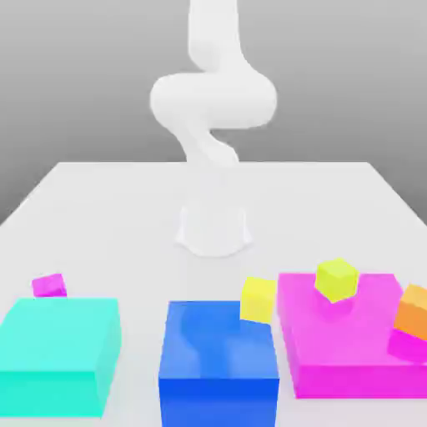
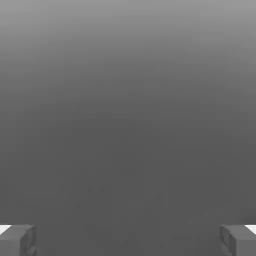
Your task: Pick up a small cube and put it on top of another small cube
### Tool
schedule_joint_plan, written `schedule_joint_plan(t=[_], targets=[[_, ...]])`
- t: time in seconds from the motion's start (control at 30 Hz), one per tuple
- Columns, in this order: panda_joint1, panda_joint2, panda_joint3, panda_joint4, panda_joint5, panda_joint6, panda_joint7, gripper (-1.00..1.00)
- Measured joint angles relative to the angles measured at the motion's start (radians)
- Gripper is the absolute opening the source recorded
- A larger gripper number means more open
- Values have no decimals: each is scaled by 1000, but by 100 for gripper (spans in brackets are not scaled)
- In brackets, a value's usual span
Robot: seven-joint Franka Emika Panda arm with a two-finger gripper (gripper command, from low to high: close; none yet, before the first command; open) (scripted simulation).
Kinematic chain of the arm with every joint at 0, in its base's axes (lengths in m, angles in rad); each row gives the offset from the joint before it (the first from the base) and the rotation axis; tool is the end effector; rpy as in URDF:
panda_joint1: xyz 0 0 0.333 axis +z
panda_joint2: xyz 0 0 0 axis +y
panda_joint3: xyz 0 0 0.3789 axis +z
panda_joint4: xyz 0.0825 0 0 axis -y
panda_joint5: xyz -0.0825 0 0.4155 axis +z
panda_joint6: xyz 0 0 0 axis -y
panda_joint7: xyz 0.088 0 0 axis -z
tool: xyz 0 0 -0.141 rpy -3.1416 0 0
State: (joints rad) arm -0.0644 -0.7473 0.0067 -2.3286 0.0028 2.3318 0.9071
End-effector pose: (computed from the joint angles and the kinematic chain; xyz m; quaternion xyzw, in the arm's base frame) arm 0.3793 -0.0208 0.7020 -0.8240 0.4321 -0.3344 0.1500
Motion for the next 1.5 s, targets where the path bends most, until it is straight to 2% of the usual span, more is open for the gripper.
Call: schedule_joint_plan(t=[0.73, 1.03, 1.23, 1.47, 1.5], targets=[[-520, 464, 23, -252, -14, 280, 971, 0], [-673, 652, -29, -354, -27, 394, 1370, 0], [-771, 777, -77, -422, 1, 470, 1610, 0], [-800, 1014, -41, -397, 59, 660, 1614, 0], [-804, 1035, -37, -394, 62, 678, 1612, -100]])
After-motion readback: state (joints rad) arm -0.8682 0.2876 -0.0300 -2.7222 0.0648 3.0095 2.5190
